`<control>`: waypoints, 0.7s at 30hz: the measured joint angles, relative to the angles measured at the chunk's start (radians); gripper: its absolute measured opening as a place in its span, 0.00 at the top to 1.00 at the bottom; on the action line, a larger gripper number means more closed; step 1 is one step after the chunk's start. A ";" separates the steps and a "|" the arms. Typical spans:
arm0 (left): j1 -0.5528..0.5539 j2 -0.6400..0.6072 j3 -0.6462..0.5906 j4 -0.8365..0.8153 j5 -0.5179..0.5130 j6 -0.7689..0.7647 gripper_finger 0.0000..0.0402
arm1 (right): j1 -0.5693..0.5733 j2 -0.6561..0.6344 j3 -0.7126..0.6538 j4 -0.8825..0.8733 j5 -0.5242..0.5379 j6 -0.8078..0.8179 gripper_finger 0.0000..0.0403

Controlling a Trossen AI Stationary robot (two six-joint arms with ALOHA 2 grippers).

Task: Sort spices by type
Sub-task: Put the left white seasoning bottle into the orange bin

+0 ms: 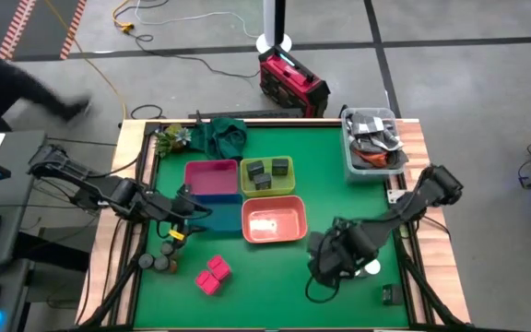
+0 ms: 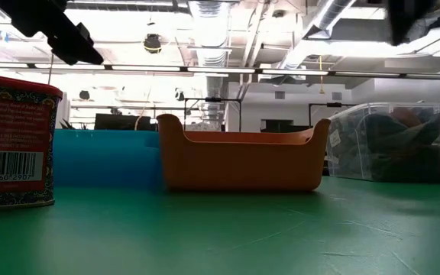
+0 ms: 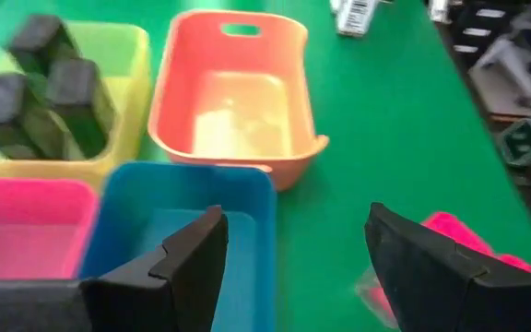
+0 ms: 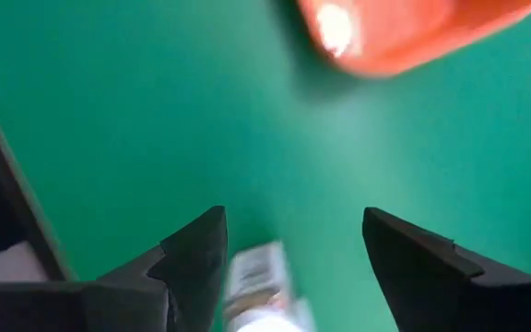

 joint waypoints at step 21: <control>0.001 0.000 0.000 -0.074 -0.032 0.058 0.39 | 0.133 0.055 0.000 -0.151 -0.154 0.080 0.31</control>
